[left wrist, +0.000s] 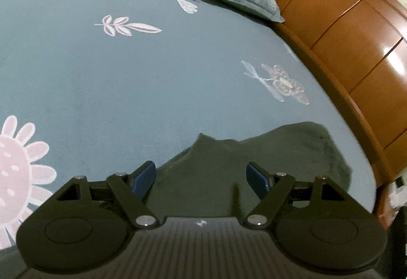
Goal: Fold clothes
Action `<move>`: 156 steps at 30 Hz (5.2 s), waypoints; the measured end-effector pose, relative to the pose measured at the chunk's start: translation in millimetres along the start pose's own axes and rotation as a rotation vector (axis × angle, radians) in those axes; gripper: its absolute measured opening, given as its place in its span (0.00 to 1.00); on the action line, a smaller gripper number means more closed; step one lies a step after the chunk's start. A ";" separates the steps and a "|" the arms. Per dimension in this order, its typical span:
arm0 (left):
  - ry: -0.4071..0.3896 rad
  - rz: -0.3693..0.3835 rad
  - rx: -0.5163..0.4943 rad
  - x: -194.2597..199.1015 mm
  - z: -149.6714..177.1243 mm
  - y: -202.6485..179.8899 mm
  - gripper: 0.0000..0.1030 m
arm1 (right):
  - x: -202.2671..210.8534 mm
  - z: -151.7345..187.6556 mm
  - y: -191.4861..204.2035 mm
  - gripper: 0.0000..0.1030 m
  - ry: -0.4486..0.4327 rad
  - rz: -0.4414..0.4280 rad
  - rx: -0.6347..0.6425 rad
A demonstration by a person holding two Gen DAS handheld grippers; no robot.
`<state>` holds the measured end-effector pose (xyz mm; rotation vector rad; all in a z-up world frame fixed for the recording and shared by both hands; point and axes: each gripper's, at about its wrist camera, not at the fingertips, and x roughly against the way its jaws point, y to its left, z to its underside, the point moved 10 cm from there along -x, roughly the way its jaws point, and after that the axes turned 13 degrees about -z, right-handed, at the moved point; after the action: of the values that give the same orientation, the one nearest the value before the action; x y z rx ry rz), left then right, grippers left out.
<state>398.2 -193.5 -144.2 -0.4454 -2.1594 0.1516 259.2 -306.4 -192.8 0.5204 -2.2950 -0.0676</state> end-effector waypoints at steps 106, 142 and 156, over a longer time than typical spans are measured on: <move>0.209 0.079 -0.151 25.5 97.1 -68.9 0.83 | 83.1 42.6 -242.4 0.14 -0.548 -0.192 -0.921; 0.069 -0.032 -0.114 74.6 70.2 -42.9 0.83 | 110.1 -41.0 -174.7 0.16 -0.287 0.028 -0.482; 0.020 -0.027 -0.098 106.1 74.0 1.0 0.83 | 116.1 -87.5 -102.2 0.16 -0.312 0.008 -0.343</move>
<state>282.3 -149.3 -107.2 -0.4719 -2.1582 0.0263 283.8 -435.5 -73.2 0.3387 -2.5123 -0.5634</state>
